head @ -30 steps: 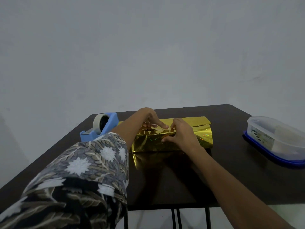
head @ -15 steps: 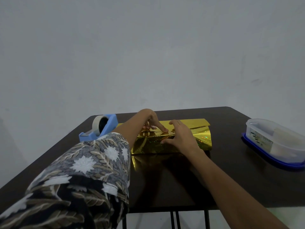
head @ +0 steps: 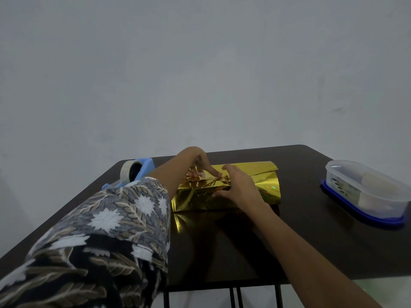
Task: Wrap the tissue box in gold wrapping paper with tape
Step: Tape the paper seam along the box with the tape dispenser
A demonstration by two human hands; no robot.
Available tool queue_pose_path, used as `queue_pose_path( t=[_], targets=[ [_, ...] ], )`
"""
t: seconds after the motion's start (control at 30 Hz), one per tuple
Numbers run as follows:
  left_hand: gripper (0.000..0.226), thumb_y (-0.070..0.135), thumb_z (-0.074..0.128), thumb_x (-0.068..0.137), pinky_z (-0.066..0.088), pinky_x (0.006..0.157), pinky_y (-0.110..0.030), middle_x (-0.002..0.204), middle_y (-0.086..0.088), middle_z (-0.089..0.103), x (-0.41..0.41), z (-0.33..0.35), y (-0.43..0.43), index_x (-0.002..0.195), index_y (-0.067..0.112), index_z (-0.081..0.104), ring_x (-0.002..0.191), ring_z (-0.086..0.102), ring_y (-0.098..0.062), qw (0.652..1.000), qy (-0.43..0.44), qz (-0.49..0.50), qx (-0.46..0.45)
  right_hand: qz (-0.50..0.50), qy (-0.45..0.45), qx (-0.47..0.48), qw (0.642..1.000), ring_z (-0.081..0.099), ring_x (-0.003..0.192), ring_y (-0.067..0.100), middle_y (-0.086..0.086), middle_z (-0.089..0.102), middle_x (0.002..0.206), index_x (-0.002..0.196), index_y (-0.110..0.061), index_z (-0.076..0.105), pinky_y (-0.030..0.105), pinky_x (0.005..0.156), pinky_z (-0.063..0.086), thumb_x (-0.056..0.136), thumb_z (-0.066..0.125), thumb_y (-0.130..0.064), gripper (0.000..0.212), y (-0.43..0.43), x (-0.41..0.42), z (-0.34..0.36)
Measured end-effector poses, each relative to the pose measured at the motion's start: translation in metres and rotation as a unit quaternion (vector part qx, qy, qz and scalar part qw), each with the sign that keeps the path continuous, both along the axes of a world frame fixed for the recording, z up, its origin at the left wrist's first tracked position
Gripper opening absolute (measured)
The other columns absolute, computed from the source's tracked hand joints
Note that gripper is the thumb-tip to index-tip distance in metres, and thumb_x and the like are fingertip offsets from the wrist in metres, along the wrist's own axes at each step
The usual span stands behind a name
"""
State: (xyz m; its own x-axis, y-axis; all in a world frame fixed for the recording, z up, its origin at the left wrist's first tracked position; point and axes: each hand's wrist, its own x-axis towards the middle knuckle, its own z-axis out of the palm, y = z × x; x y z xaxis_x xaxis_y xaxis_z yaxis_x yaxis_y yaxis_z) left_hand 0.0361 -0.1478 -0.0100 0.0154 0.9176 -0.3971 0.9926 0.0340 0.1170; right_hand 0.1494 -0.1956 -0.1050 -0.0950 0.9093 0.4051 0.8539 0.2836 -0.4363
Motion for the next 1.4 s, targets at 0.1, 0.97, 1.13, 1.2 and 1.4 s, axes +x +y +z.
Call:
queue_pose_path(
  t=[0.1, 0.97, 1.13, 1.2, 1.4],
  targets=[
    [0.077, 0.059, 0.059, 0.081, 0.041, 0.058, -0.024, 0.090, -0.003, 0.049, -0.004, 0.002, 0.005, 0.136, 0.006, 0.046, 0.070, 0.043, -0.012, 0.999, 0.001, 0.021, -0.024, 0.006, -0.007, 0.009, 1.000, 0.048, 0.121, 0.016, -0.002, 0.048, 0.136, 0.131, -0.017, 0.047, 0.025, 0.096, 0.041, 0.075, 0.074, -0.042, 0.067, 0.000, 0.000, 0.000],
    [0.022, 0.037, 0.067, 0.084, 0.044, 0.067, -0.024, 0.065, 0.010, 0.058, -0.016, 0.005, 0.026, 0.080, 0.018, 0.058, 0.041, 0.052, 0.001, 0.995, -0.057, 0.037, -0.074, 0.010, -0.026, 0.003, 1.000, 0.052, 0.111, 0.015, 0.000, 0.055, 0.127, 0.116, -0.015, 0.059, 0.021, 0.090, 0.042, 0.079, 0.070, -0.041, 0.047, -0.002, 0.002, 0.002],
    [0.019, 0.034, 0.069, 0.083, 0.045, 0.067, -0.024, 0.053, 0.012, 0.059, -0.016, 0.006, 0.026, 0.082, 0.017, 0.061, 0.042, 0.052, 0.001, 0.994, -0.067, 0.048, -0.070, 0.012, -0.026, 0.005, 1.000, 0.052, 0.110, 0.014, -0.001, 0.056, 0.124, 0.115, -0.016, 0.059, 0.023, 0.090, 0.042, 0.078, 0.071, -0.043, 0.047, -0.001, 0.002, 0.001],
    [0.020, 0.034, 0.070, 0.082, 0.045, 0.068, -0.025, 0.065, 0.011, 0.060, -0.017, 0.004, 0.027, 0.084, 0.016, 0.061, 0.052, 0.052, -0.001, 0.994, -0.073, 0.049, -0.065, 0.012, -0.027, 0.008, 1.000, 0.053, 0.108, 0.014, -0.001, 0.057, 0.123, 0.115, -0.016, 0.059, 0.022, 0.088, 0.042, 0.078, 0.071, -0.043, 0.047, -0.001, 0.002, 0.000],
    [0.023, 0.033, 0.072, 0.080, 0.045, 0.067, -0.026, 0.075, 0.008, 0.059, -0.022, -0.001, 0.027, 0.081, 0.014, 0.059, 0.060, 0.051, -0.004, 0.991, -0.103, 0.062, -0.054, 0.013, -0.032, 0.013, 0.999, 0.052, 0.107, 0.014, -0.001, 0.057, 0.122, 0.115, -0.016, 0.059, 0.021, 0.088, 0.042, 0.078, 0.070, -0.044, 0.047, 0.000, 0.002, 0.000]
  ],
)
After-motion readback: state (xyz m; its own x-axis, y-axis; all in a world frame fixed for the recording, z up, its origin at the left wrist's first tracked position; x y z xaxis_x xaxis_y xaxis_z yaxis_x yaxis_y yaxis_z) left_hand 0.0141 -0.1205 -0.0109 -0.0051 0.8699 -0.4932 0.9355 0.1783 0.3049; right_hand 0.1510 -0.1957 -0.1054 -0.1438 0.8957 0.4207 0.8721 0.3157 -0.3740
